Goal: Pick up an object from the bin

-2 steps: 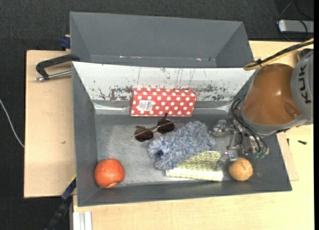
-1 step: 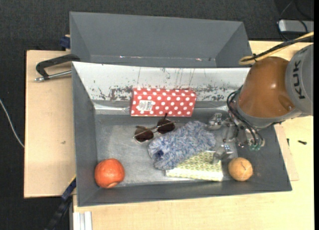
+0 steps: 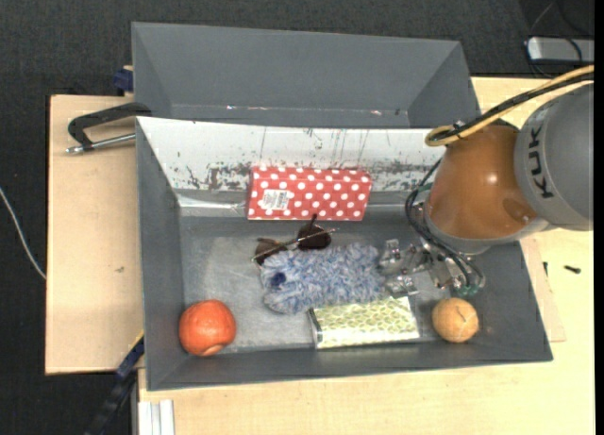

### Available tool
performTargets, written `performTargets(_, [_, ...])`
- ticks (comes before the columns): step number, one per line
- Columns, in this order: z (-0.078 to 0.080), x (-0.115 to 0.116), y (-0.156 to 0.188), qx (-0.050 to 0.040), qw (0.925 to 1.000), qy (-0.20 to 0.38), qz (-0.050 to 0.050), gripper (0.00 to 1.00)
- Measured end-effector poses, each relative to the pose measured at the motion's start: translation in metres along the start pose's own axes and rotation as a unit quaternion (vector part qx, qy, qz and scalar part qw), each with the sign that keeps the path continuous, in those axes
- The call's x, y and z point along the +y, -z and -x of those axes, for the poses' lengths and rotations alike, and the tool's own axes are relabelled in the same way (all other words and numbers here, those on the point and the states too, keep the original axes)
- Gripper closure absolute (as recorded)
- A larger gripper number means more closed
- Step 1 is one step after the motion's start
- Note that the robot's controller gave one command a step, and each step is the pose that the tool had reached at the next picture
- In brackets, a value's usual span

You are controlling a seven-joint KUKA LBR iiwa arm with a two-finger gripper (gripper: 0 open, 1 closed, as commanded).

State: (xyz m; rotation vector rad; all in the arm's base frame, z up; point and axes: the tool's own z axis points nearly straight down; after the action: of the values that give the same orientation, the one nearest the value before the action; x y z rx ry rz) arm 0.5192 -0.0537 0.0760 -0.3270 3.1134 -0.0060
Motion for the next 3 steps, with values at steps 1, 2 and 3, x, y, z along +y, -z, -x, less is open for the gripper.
performTargets(1, [0.0,0.0,0.0,-0.0002,1.0,0.0,0.0,1.0])
performTargets(2, [0.008,0.005,0.105,0.0031,1.0,0.007,0.002,1.0])
performTargets(3, [0.008,0.005,0.105,0.0031,1.0,0.007,0.002,1.0])
